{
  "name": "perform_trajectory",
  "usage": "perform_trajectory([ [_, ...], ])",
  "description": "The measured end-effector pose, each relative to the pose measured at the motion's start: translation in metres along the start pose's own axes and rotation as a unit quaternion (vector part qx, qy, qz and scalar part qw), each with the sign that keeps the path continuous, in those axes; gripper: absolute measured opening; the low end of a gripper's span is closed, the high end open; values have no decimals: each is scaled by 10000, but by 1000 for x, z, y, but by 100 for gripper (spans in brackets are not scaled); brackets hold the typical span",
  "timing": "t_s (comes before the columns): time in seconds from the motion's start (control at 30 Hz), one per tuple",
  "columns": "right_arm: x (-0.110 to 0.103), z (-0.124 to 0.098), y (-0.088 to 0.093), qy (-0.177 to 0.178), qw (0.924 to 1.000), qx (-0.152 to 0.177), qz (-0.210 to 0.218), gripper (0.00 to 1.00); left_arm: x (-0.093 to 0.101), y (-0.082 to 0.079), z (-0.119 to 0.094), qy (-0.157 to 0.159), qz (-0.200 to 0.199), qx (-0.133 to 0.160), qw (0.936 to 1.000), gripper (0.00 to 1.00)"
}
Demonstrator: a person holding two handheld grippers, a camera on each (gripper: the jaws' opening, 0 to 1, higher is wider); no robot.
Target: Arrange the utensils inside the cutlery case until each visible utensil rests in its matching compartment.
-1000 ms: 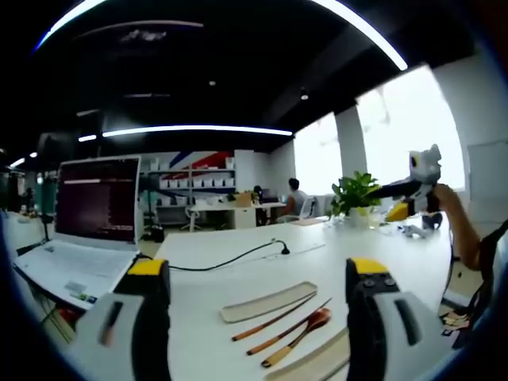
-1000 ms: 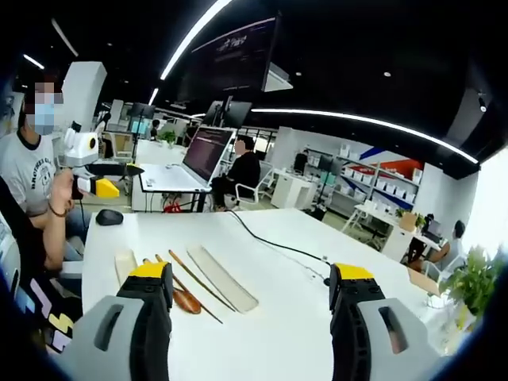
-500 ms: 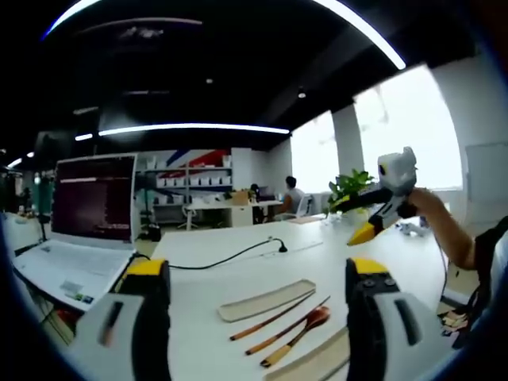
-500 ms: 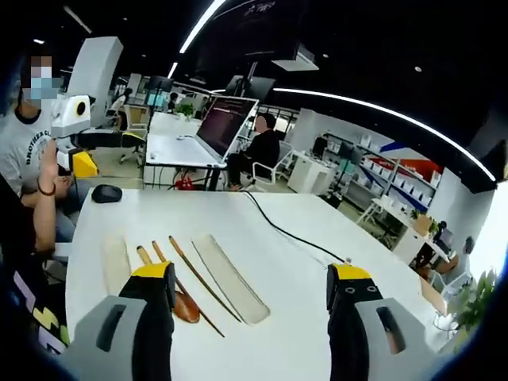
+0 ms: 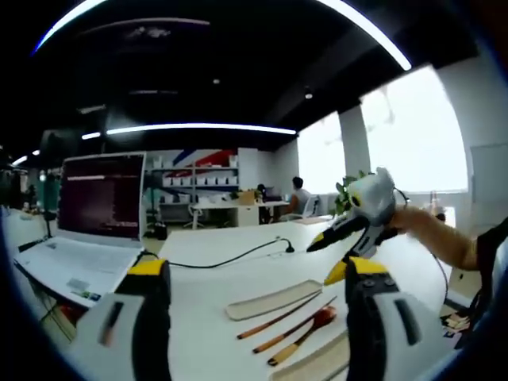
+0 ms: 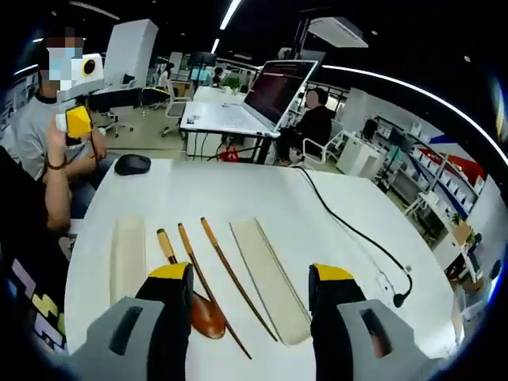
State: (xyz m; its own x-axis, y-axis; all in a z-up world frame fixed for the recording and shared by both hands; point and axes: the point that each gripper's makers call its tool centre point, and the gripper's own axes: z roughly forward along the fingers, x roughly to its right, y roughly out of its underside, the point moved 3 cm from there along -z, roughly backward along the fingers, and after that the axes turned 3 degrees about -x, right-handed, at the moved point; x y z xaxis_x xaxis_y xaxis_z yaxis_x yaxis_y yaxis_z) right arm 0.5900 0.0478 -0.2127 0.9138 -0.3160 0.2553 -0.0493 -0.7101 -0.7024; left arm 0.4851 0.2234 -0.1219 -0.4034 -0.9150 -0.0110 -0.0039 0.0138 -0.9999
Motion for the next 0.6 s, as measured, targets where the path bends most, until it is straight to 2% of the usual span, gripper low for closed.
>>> perform_trajectory([
  [0.03,-2,3,3,-112,9999,-109,-48,55,-1,1,0,2,-9,-10,10000,96],
  [0.07,-1,7,4,-125,9998,-105,-70,47,-4,1,-1,-22,-79,1,10000,96],
  [0.13,0,14,8,-237,9996,-150,-95,41,-7,0,-2,-91,-188,81,9997,96],
  [0.2,1,20,14,-386,9989,-271,27,43,-9,0,-3,-112,-179,81,9997,96],
  [0.33,1,32,18,-458,9979,-449,33,42,-13,1,-5,-133,-209,69,9997,96],
  [0.5,-15,44,14,-821,9946,-546,-333,40,-16,-2,-8,-168,-230,135,9995,96],
  [0.6,-23,51,16,-943,9913,-747,-533,37,-18,-1,-7,-206,-266,133,9993,96],
])
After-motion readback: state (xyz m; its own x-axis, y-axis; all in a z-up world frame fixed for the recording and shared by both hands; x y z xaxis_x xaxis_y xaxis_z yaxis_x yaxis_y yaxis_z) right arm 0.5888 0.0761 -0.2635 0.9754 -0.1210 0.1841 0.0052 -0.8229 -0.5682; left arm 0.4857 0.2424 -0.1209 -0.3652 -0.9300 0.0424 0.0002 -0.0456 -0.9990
